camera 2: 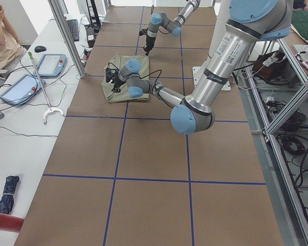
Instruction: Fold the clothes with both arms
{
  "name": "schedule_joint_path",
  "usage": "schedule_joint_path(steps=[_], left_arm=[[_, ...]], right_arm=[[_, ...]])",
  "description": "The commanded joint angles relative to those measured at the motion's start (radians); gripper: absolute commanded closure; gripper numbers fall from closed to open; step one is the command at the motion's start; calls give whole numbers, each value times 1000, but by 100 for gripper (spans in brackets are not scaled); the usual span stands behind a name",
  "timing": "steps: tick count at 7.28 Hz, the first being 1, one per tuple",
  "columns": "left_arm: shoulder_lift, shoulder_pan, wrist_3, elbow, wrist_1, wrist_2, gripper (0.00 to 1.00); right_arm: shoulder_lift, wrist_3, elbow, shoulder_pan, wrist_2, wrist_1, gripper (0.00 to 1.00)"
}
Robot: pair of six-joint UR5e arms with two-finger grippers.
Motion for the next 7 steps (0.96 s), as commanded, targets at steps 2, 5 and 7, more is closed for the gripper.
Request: schedule_joint_path(steps=[2,5,7], left_arm=[[2,1,-9,-60,27,-2,38],[25,15,-75,-245,135,-177,38],[69,64,-81,-332,132,-221,20]], right_arm=[[-129,1,175,-4,24,-11,100],[-382,86,445,-167,32,-17,100],[-453,170,533,-328,29,-18,100]])
